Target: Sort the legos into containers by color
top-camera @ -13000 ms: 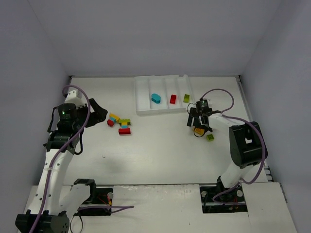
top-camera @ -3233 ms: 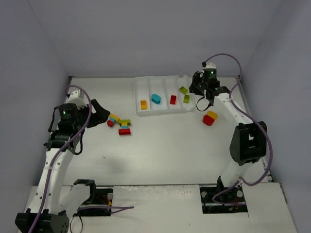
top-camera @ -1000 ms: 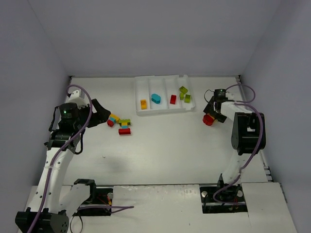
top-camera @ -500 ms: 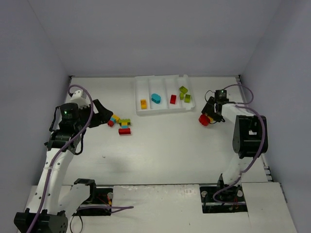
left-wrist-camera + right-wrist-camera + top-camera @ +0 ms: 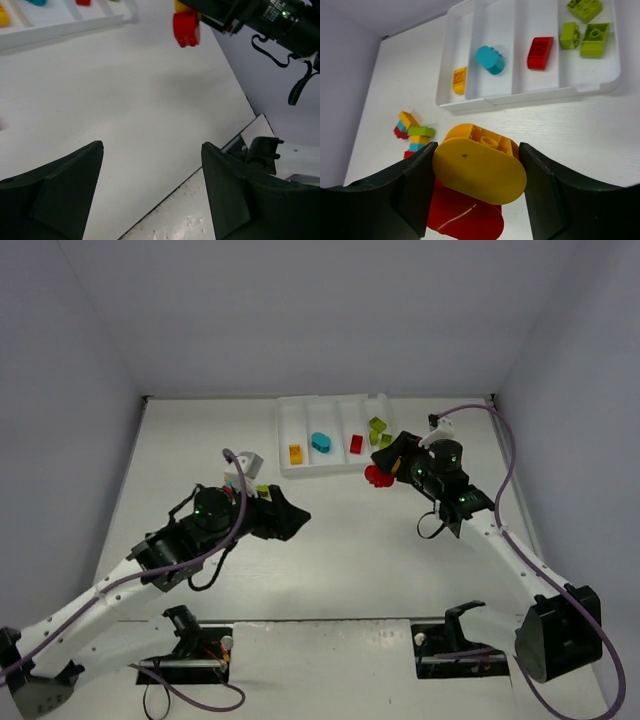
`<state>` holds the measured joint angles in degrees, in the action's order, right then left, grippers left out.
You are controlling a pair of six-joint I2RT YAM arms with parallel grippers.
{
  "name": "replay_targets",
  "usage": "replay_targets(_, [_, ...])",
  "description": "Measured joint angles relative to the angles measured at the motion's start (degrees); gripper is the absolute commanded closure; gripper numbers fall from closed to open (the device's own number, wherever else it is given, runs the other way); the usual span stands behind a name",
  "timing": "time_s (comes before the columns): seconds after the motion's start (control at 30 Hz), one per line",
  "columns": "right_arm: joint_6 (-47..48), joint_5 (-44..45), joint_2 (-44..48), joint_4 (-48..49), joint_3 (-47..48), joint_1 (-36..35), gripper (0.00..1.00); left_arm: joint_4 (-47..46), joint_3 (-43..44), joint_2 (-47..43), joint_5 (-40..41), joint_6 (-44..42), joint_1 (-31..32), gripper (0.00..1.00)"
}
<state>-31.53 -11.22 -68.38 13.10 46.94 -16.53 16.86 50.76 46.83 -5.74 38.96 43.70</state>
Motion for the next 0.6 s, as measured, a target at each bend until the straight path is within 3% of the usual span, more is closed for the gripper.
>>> replay_targets(0.13, [-3.6, 0.0, 6.5, 2.7, -5.3, -3.7, 1.00, -4.0, 2.1, 6.5, 9.2, 1.0, 14.3, 0.27])
replay_targets(0.3, [-7.1, 0.5, 10.5, 3.8, -8.0, -6.9, 1.00, -8.6, 7.2, 18.4, 19.5, 0.2, 23.1, 0.27])
replay_targets(0.6, [-11.7, 0.4, 13.4, 4.7, -8.3, -7.6, 1.00, -17.4, 9.7, 27.1, 31.7, -0.7, 25.2, 0.27])
